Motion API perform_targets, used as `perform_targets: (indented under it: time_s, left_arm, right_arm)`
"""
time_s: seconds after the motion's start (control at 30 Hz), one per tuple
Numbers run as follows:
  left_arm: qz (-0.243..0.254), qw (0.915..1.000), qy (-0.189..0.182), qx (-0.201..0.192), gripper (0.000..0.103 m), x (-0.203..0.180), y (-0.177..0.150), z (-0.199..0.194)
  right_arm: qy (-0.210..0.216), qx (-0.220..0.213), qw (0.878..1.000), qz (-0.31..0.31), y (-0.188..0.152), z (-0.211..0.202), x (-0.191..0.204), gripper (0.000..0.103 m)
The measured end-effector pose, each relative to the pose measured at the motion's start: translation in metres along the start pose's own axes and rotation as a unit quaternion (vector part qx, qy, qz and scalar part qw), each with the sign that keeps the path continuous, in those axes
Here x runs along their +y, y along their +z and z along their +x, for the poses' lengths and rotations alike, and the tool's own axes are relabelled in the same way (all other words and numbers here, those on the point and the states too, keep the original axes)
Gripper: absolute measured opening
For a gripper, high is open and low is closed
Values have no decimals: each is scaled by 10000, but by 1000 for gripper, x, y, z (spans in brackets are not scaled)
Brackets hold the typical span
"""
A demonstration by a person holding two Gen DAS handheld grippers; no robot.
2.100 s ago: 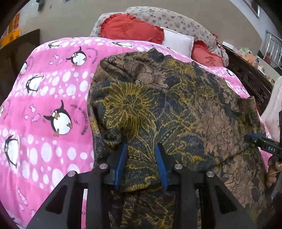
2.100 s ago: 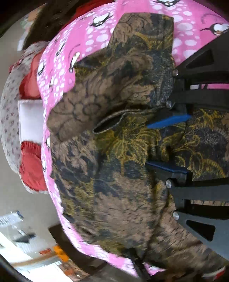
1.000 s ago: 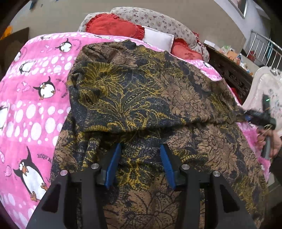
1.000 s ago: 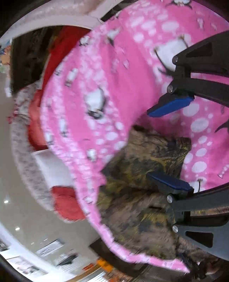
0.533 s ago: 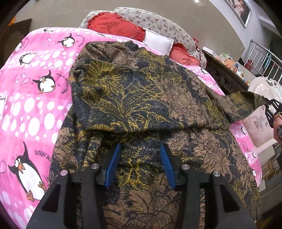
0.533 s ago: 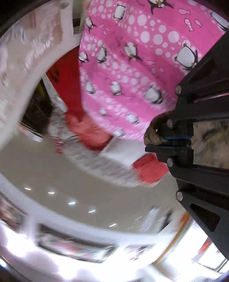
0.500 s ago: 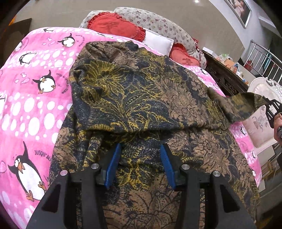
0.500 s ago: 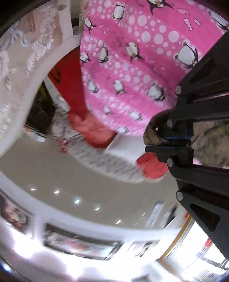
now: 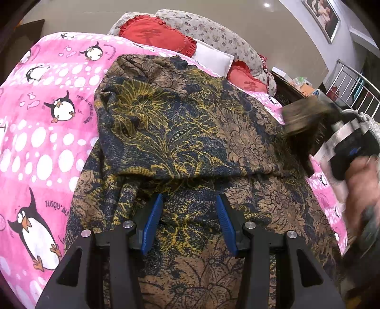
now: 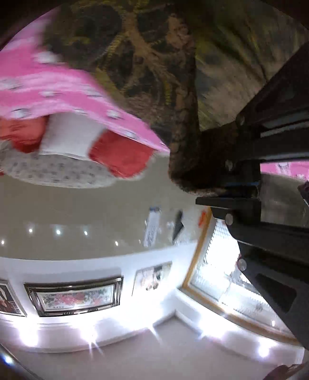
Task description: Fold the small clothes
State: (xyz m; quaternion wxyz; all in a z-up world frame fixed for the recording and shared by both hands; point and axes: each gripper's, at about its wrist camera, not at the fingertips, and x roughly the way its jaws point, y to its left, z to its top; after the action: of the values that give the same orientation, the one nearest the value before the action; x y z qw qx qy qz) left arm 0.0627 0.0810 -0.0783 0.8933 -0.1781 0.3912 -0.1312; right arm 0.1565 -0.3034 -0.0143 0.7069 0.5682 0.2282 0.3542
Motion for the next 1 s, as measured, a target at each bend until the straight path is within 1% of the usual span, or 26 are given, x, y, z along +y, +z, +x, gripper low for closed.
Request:
perform_targets:
  time_s: [0.03, 0.07, 0.1, 0.13, 0.17, 0.2, 0.27, 0.3, 0.33, 0.4, 0.43, 0.47, 0.5, 0.53, 0.57, 0.6, 0.63, 0.67, 0.7, 0.73, 0.8, 0.83, 0.87, 0.9, 0.93, 1.0]
  left_arm:
    - [-19, 10000, -21, -2, 26, 1, 0, 0]
    - [-36, 10000, -41, -5, 26, 1, 0, 0]
    - [-41, 10000, -47, -5, 26, 2, 0, 0]
    - [-34, 10000, -40, -4, 26, 1, 0, 0]
    - [-21, 10000, -23, -4, 26, 0, 0, 0]
    - [-5, 10000, 4, -2, 26, -1, 0, 0]
    - [9, 9999, 113, 41, 26, -5, 3, -1]
    - [-74, 9999, 149, 34, 26, -7, 7, -3]
    - [-191, 9998, 95, -2, 27, -11, 11, -7]
    - [-249, 9993, -271, -62, 27, -27, 25, -8]
    - [-182, 9988, -464, -14, 29, -38, 33, -3]
    - [-138, 9974, -699, 79, 30, -48, 40, 5]
    - [-179, 9956, -899, 185, 30, -53, 46, 14]
    - [-287, 9926, -1127, 363, 30, -58, 53, 27]
    - [-463, 9883, -1330, 583, 30, -60, 60, 44]
    - [-688, 9845, -1414, 780, 30, -61, 65, 62]
    - [-899, 9808, -1464, 924, 30, -59, 68, 75]
    - [-1274, 9730, -1560, 1125, 30, -54, 70, 93]
    - [-1677, 9623, -1692, 1311, 30, -48, 69, 106]
    - [-2066, 9520, -1812, 1346, 30, -42, 68, 115]
    - [-2680, 9324, -2125, 1172, 30, -35, 70, 120]
    - [-2868, 9236, -2260, 1163, 17, -33, 71, 122]
    - [-2935, 9223, -2219, 1186, 0, -34, 71, 123]
    - [-2879, 9263, -2084, 1250, 0, -38, 73, 121]
    - [-2741, 9331, -1966, 1248, 0, -44, 75, 116]
    - [-2140, 9552, -1762, 1035, 0, -66, 92, 90]
  right_arm:
    - [-160, 101, 9998, 41, -10, 9, -13, 14]
    - [-458, 266, 9984, 215, -23, 17, -31, 32]
    - [-1002, 556, 9922, 489, -39, 23, -54, 51]
    - [-1443, 749, 9851, 555, -49, 23, -66, 53]
    - [-1876, 964, 9762, 502, -59, 19, -77, 37]
    - [-1953, 1107, 9742, 224, -64, 14, -76, 19]
    - [-2160, 1370, 9663, -280, -69, 7, -61, 21]
    - [-2352, 1490, 9589, -545, -70, 5, -53, 25]
    - [-2495, 1598, 9520, -772, -69, 4, -47, 26]
    - [-2883, 2008, 9228, -1582, -76, 8, -34, 27]
    - [-3021, 2181, 9048, -2064, -82, 11, -26, 27]
    - [-3077, 2237, 8950, -2329, -88, 12, -23, 28]
    - [-3080, 2206, 8923, -2454, -92, 14, -19, 34]
    - [-3080, 2172, 8901, -2564, -97, 17, -17, 37]
    - [-3100, 2185, 8862, -2663, -102, 22, -16, 44]
    - [-3109, 2224, 8812, -2783, -108, 26, -17, 50]
    - [-3068, 2259, 8787, -2875, -114, 30, -16, 53]
    - [-2998, 2269, 8800, -2901, -112, 29, -16, 58]
    - [-2934, 2262, 8830, -2883, -112, 30, -16, 58]
    - [-2899, 2252, 8854, -2851, -110, 26, -17, 58]
    - [-2807, 2227, 8916, -2769, -106, 27, -20, 58]
    - [-2775, 2215, 8940, -2734, -103, 25, -20, 58]
    - [-2754, 2205, 8955, -2712, -100, 19, -22, 58]
    - [-2734, 2199, 8967, -2697, -99, 22, -22, 58]
    - [-2723, 2197, 8972, -2694, -94, 11, -28, 59]
    - [-2721, 2202, 8969, -2704, -93, 13, -28, 59]
